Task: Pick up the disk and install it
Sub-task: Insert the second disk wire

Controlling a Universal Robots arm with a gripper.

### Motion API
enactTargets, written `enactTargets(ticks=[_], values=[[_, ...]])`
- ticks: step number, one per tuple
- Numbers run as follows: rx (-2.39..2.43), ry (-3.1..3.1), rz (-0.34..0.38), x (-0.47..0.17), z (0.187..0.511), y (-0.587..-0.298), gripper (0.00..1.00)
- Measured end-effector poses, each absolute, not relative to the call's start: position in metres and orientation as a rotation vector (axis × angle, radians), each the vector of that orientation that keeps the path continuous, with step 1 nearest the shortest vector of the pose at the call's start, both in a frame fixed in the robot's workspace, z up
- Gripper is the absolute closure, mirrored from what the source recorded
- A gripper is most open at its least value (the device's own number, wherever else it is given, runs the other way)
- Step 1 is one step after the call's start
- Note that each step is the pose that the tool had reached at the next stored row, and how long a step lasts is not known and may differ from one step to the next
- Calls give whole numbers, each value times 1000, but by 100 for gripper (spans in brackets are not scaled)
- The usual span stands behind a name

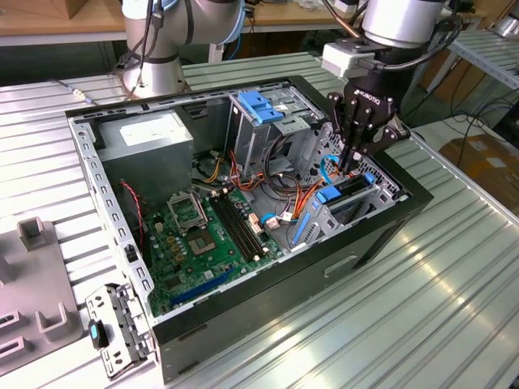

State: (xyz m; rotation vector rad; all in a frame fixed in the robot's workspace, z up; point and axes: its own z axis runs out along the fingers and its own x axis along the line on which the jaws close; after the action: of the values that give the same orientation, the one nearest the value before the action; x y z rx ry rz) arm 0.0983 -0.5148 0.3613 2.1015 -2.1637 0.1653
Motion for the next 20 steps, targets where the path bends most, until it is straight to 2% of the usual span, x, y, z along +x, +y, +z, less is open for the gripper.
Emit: enactTargets(ticks=[5, 12, 20], values=[[2150, -2210, 69, 97, 360, -521, 83], [2152, -2212, 65, 97, 360, -522, 83], [2192, -2249, -17, 97, 360, -526, 83]])
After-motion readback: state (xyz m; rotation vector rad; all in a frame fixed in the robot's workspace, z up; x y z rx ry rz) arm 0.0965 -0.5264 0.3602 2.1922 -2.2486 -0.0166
